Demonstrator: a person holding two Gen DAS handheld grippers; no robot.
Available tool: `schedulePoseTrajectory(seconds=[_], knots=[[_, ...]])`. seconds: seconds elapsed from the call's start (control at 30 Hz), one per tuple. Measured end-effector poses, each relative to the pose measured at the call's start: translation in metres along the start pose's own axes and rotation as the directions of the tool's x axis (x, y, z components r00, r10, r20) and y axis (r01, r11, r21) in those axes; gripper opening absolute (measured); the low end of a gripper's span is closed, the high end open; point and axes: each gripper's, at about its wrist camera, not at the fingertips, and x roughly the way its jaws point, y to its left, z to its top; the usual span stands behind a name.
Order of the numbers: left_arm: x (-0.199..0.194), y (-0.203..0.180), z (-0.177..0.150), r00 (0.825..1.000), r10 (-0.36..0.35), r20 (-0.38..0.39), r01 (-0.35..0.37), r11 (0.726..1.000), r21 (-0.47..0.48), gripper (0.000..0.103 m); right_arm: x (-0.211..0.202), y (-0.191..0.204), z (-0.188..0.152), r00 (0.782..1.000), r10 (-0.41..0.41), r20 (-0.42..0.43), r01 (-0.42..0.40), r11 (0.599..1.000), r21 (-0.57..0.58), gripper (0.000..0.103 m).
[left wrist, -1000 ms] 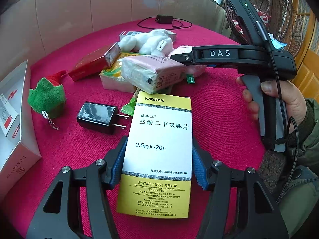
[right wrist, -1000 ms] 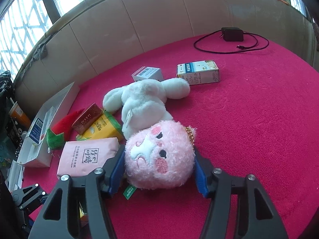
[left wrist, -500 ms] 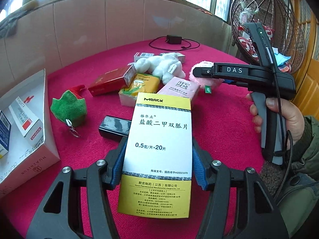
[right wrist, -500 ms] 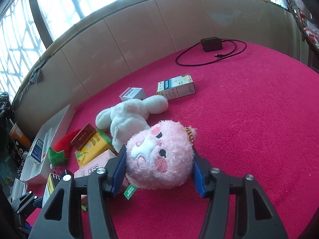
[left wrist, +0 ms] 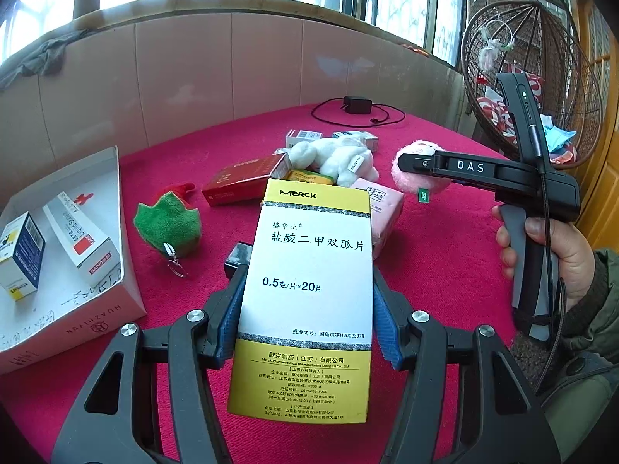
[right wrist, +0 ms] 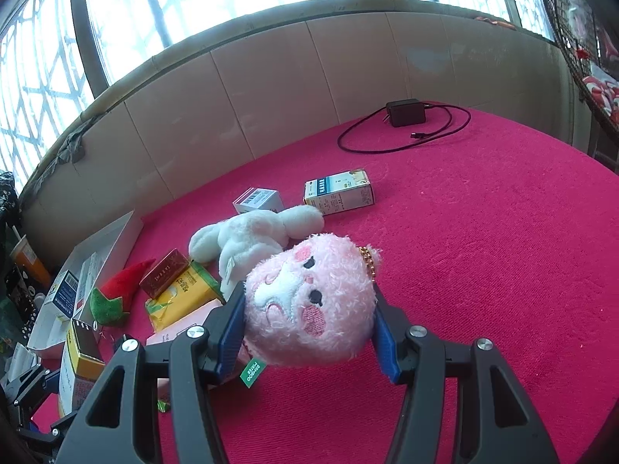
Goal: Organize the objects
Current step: 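Lift the MERCK box with left tool while right tool holds the pink pig, then carry the MERCK box with left tool while right tool carries the pig toward the tray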
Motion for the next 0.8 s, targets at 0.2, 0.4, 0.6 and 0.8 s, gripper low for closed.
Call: schedulePoseTrajectory(seconds=[0.2, 0.4, 0.6, 0.8], knots=[[-0.009, 0.002, -0.001, 0.998, 0.042, 0.057, -0.041, 0.999, -0.01, 0.058, -0.005, 0.002, 0.0, 1.0, -0.003, 0.026, 0.003, 1.0, -0.009, 0.058], [-0.02, 0.003, -0.002, 0.989, 0.076, 0.125, -0.075, 0.997, -0.014, 0.058, -0.013, 0.013, -0.001, 0.997, -0.01, 0.074, 0.015, 0.998, -0.063, 0.058], [-0.022, 0.004, -0.002, 0.987, 0.085, 0.14, -0.083, 0.996, -0.025, 0.058, -0.018, 0.025, -0.004, 0.994, -0.019, 0.106, 0.033, 0.991, -0.128, 0.058], [-0.025, 0.004, -0.001, 0.984, 0.092, 0.15, -0.088, 0.996, -0.034, 0.058, -0.018, 0.027, -0.004, 0.994, -0.022, 0.109, 0.037, 0.99, -0.135, 0.058]])
